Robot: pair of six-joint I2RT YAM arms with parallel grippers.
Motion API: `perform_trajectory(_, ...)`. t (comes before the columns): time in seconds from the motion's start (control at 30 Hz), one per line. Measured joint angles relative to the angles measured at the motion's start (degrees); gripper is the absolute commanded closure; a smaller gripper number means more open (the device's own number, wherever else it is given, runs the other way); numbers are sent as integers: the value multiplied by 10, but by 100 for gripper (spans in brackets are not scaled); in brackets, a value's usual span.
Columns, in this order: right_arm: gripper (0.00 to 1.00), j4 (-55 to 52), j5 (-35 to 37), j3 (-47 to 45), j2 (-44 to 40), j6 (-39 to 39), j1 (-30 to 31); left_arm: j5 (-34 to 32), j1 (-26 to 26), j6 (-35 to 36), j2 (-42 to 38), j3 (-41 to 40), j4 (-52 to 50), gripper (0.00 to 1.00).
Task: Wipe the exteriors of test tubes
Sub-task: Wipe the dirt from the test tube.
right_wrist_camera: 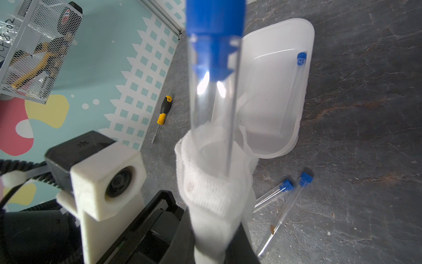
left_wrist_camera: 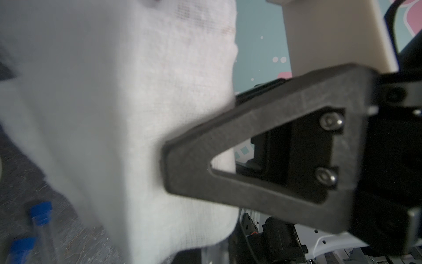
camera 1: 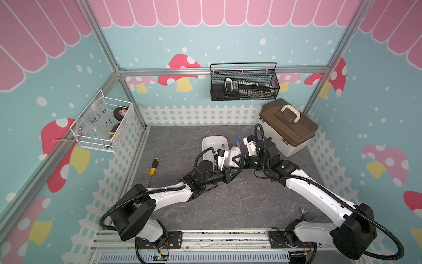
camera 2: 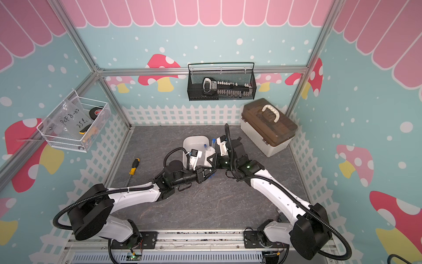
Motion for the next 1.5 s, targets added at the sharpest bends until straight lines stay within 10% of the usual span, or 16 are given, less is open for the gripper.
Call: perform_trajectory(1.5, 80, 127, 103, -137, -77, 71, 54, 65, -13, 0, -8, -12, -47, 93)
